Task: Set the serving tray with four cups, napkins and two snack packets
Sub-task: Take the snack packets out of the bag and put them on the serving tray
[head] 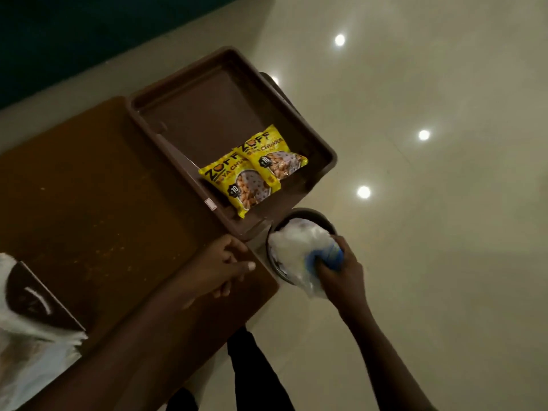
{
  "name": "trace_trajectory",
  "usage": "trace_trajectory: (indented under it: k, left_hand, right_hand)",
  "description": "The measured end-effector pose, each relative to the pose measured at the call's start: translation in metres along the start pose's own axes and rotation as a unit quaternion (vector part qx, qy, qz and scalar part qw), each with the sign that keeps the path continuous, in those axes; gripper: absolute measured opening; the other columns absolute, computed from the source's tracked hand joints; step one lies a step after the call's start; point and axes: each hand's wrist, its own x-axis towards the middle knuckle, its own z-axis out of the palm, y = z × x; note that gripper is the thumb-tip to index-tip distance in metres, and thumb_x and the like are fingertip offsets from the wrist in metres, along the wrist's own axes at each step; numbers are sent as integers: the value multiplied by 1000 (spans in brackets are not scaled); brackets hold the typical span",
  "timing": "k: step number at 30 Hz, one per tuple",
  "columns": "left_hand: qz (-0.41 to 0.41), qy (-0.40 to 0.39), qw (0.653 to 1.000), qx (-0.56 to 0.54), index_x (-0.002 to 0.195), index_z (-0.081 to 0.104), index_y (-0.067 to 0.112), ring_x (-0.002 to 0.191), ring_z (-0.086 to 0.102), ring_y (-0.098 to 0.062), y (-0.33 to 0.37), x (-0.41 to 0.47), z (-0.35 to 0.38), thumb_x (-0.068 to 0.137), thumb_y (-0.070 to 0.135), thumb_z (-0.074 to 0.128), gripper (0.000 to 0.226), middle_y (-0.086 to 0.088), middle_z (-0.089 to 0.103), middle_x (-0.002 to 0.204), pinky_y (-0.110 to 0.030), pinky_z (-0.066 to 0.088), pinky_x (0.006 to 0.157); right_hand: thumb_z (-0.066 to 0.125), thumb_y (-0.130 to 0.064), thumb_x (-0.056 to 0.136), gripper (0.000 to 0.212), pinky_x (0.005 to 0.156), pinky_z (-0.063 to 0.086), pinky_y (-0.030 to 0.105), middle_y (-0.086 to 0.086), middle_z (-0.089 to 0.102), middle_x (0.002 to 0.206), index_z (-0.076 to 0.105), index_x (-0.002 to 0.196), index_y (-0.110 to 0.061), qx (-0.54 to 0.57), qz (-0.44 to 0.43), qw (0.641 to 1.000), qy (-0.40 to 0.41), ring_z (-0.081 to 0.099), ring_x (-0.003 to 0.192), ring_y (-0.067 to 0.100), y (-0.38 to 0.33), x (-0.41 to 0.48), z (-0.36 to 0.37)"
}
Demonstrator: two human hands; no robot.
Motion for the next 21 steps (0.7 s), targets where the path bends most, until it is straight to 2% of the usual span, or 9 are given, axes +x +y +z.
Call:
trace_trajectory:
  k: [2, 4, 7, 10, 12, 14, 21]
  left_hand:
    - [-1, -20, 1000, 16, 106, 58, 21, 43, 50, -10, 3, 5, 6, 86, 25, 70, 23, -3, 67, 73, -19, 33, 39]
    - [4, -12, 1000, 14, 104, 61, 20, 43, 48, -9, 7, 10, 9, 87, 25, 69, 20, -1, 66, 69, -17, 32, 40]
    - [3, 20, 1000, -8, 104, 63, 15, 39, 47, -2, 16, 17, 11, 88, 20, 68, 17, 0, 62, 62, -15, 34, 37]
    - [12, 36, 999, -24, 104, 63, 12, 39, 50, 3, 23, 20, 6, 88, 15, 66, 16, 3, 60, 56, -12, 36, 37]
    - [23, 44, 999, -21, 104, 63, 12, 42, 52, 4, 27, 21, 1, 88, 14, 66, 16, 7, 61, 52, -11, 37, 39]
    - [33, 53, 998, -20, 105, 63, 12, 44, 54, 4, 30, 21, -5, 88, 14, 66, 17, 9, 62, 53, -12, 38, 40]
    - [46, 90, 993, -56, 105, 63, 10, 45, 53, 2, 33, 24, -4, 88, 12, 66, 18, 8, 61, 53, -14, 38, 39]
  right_hand:
    - [66, -14, 78, 37, 55, 44, 16, -4, 63, 89, 53, 110, -28, -31, 60, 997, 45, 61, 75, 12, 29, 8, -18]
    - [65, -14, 78, 39, 55, 44, 24, 6, 64, 97, 48, 113, -21, -53, 113, 991, 51, 59, 76, 20, 54, 19, -24]
    - [66, -16, 78, 48, 69, 56, 39, 15, 61, 112, 43, 120, -15, -56, 187, 980, 27, 59, 85, 27, 79, 41, -14]
    - [76, -24, 75, 68, 83, 56, 53, 18, 56, 124, 37, 130, -13, -25, 220, 975, 6, 60, 105, 35, 92, 66, 5]
    - [82, -30, 71, 83, 89, 54, 52, 19, 54, 129, 33, 136, -14, -19, 222, 975, -1, 58, 112, 37, 95, 81, 15]
    - [83, -33, 69, 88, 91, 53, 48, 19, 53, 131, 32, 138, -12, -20, 225, 974, 5, 57, 115, 36, 96, 91, 22]
    - [65, -21, 80, 49, 91, 54, 43, 16, 64, 120, 54, 127, -10, -82, 195, 977, 13, 62, 106, 31, 90, 96, 22]
